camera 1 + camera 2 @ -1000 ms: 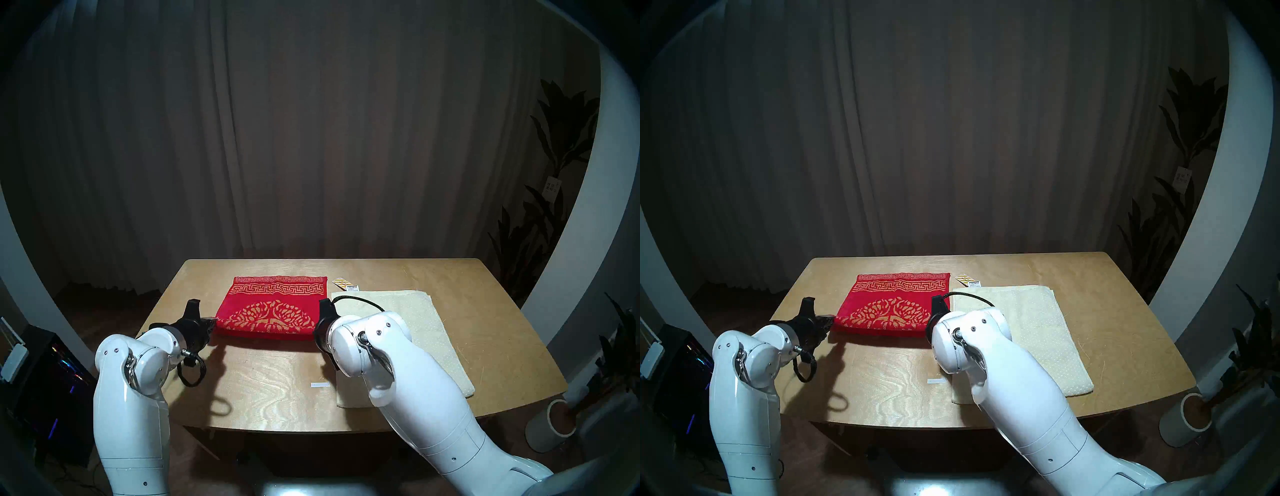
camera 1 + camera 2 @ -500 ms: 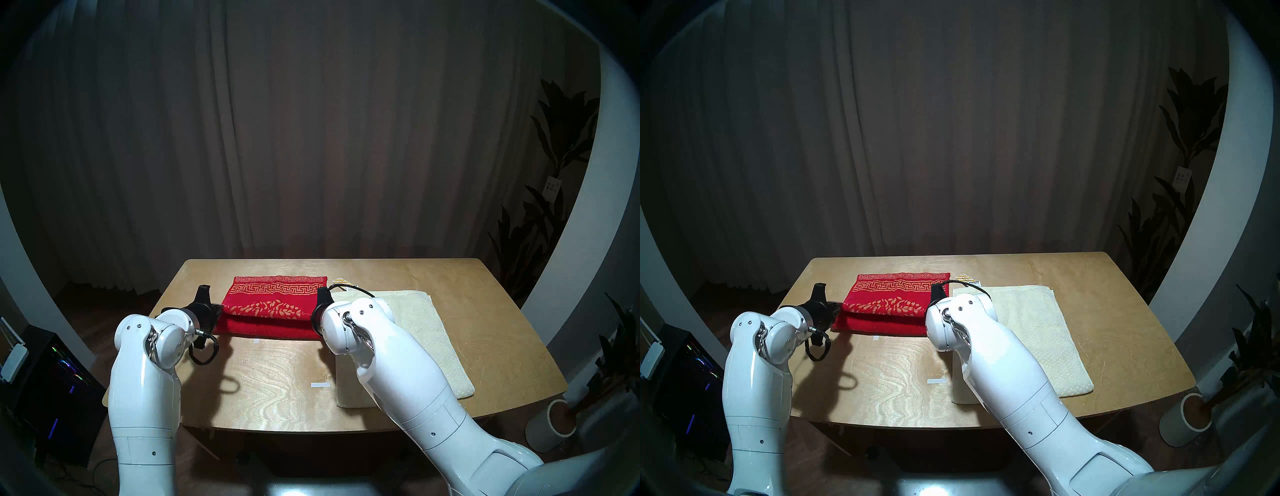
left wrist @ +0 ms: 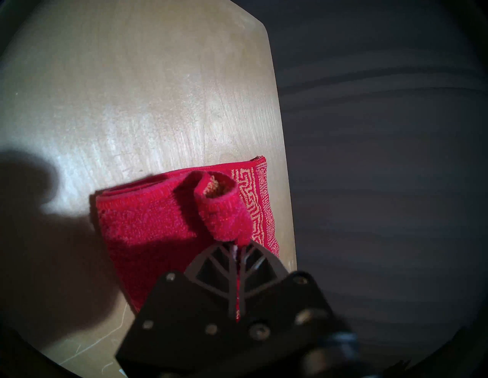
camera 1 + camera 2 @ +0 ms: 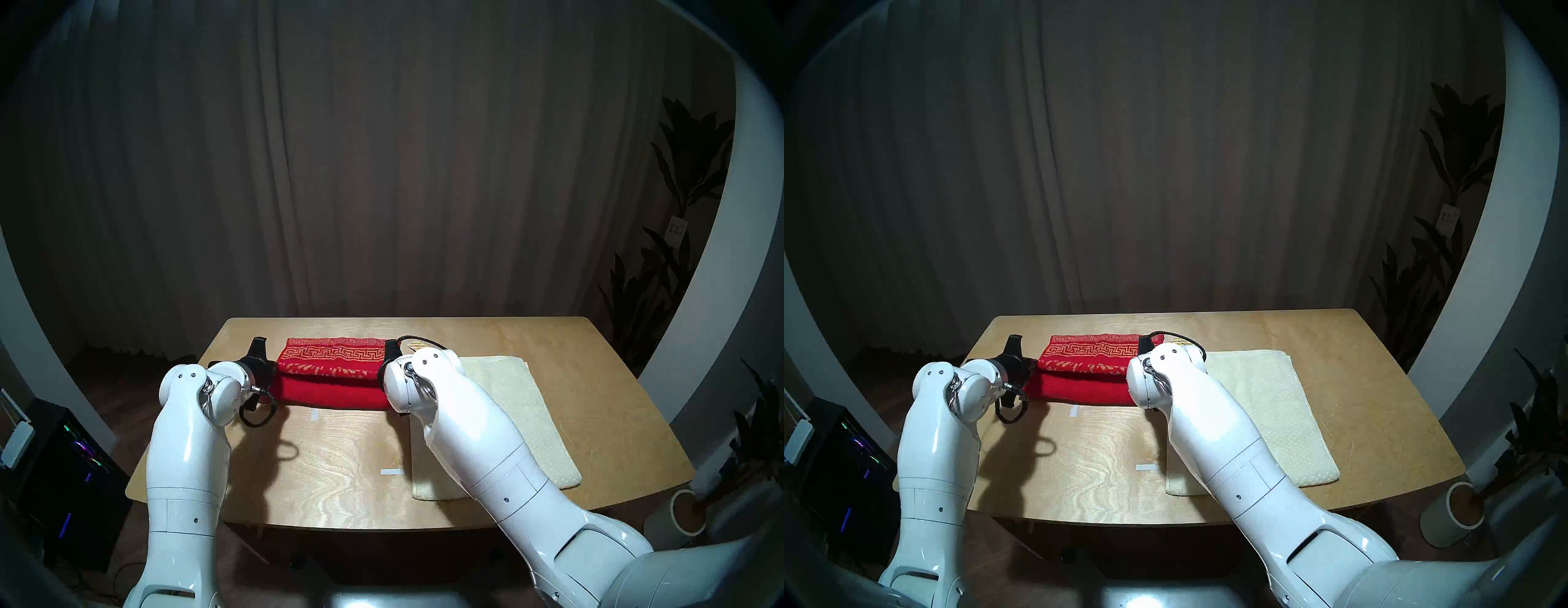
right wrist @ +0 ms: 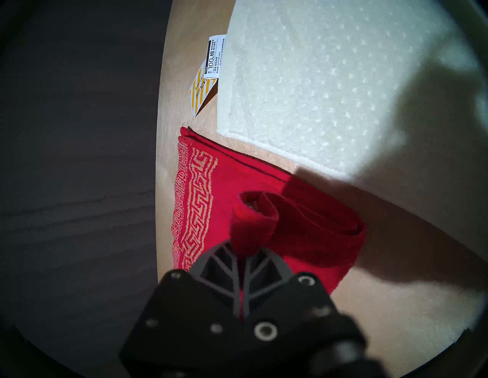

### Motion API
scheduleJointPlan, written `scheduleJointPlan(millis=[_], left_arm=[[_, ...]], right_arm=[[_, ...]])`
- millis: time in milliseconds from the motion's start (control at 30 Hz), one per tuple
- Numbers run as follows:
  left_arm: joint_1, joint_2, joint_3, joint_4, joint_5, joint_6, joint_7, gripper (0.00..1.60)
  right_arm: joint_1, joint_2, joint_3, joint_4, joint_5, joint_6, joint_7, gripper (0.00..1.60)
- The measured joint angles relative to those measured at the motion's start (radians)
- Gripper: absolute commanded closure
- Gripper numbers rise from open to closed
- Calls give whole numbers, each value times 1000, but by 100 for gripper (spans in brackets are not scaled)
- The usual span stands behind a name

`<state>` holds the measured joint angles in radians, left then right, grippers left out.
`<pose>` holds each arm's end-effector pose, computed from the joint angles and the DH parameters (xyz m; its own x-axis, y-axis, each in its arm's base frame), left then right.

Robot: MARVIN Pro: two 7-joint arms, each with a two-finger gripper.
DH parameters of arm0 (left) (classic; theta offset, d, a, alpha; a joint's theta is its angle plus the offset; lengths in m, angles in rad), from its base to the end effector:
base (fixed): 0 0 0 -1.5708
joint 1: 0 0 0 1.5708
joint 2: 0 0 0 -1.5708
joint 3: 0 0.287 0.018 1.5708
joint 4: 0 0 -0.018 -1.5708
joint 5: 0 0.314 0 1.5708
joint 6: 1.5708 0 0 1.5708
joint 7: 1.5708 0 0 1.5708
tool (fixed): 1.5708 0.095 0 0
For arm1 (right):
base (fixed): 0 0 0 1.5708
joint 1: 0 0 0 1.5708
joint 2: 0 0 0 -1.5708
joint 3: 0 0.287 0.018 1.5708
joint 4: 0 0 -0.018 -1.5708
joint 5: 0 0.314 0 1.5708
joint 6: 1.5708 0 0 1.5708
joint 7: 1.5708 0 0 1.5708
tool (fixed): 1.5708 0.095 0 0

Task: Fold each towel twice and stack them on table

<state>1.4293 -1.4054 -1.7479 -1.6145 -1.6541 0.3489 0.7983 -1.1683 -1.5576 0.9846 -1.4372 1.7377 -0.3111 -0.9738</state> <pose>0.4407 0.1000 -0.2833 0.1588 0.9796 0.1231 0.5553 -0.1917 0.8093 0.4531 0.1945 -0.2804 0.2696 -0.9630 0.0025 -0.6681 -0.1889 -0.7196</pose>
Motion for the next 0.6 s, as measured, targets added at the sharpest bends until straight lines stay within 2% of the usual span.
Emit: scheduleJointPlan(millis=[600], left_arm=[[-155, 37, 94, 183, 51, -36, -47, 160]], right_arm=[[143, -66, 38, 241, 5, 22, 67, 160]])
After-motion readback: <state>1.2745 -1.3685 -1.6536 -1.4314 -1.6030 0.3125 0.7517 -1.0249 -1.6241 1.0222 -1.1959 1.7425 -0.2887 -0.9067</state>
